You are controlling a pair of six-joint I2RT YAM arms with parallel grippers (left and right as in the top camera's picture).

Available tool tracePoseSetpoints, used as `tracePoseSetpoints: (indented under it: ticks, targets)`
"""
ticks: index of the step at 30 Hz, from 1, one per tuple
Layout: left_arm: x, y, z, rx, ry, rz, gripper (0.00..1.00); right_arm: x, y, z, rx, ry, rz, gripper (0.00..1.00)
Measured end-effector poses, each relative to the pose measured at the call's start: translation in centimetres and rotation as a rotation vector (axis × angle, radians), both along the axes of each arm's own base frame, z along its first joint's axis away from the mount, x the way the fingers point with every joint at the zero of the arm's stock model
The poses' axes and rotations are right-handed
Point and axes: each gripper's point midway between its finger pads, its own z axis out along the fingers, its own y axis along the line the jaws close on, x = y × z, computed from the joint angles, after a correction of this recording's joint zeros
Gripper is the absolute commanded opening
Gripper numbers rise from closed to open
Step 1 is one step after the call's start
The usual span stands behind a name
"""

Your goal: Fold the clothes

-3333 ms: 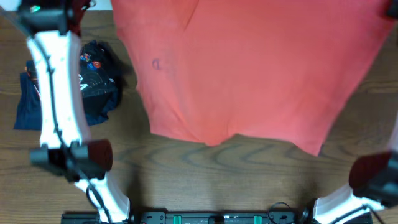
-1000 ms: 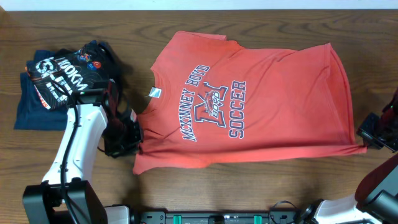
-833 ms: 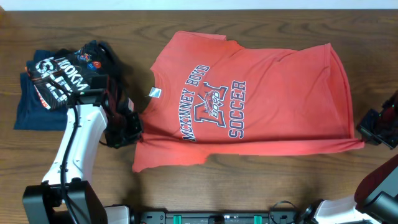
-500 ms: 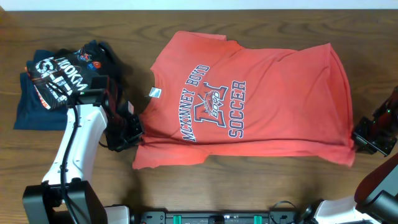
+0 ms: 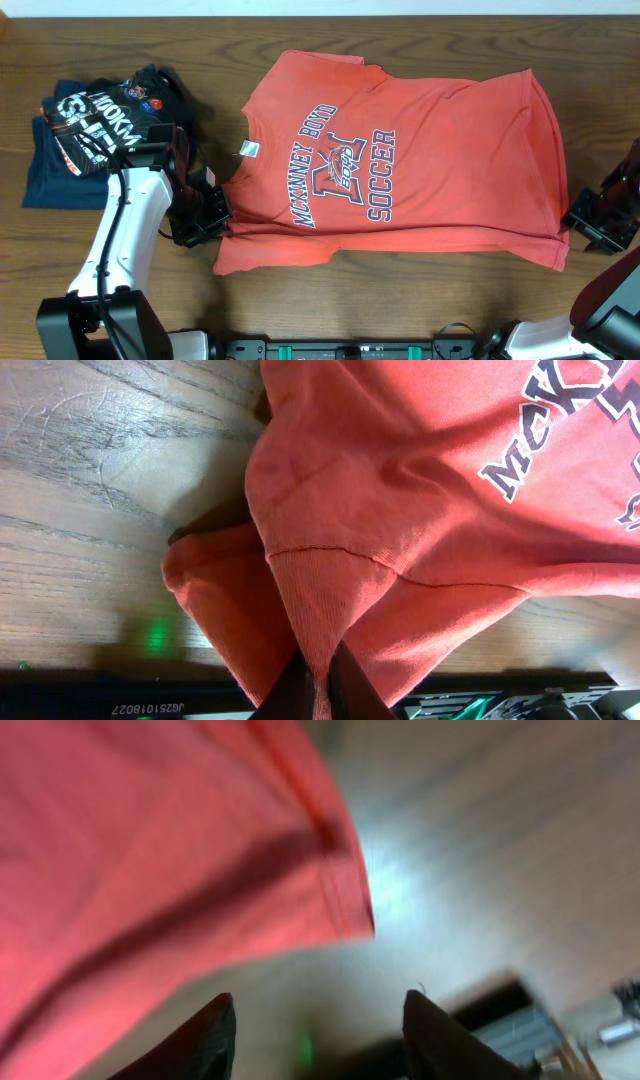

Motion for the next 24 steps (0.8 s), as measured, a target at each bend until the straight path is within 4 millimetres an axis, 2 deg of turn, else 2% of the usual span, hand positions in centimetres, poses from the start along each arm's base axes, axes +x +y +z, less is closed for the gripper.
tracePoseSetpoints:
  ticks: [4, 13, 20, 22, 24]
  targets:
    - [0.2, 0.0, 0.0, 0.001, -0.008, 0.0, 0.06, 0.8, -0.6, -1.1, -0.032, -0.039, -0.002, 0.54]
    - [0.2, 0.0, 0.0, 0.001, -0.01, 0.0, 0.06, -0.1, 0.0, -4.7, -0.042, -0.045, -0.043, 0.54]
    - [0.3, 0.0, -0.1, 0.001, -0.014, 0.0, 0.06, 0.2, -0.3, -6.8, -0.077, -0.095, -0.079, 0.54]
    - [0.3, 0.0, -0.1, 0.001, -0.014, 0.0, 0.06, 0.3, -0.3, -7.2, -0.084, -0.105, -0.087, 0.5]
    - [0.3, 0.0, -0.1, 0.001, -0.015, 0.0, 0.06, 0.2, -0.2, -7.6, -0.088, -0.11, -0.093, 0.38]
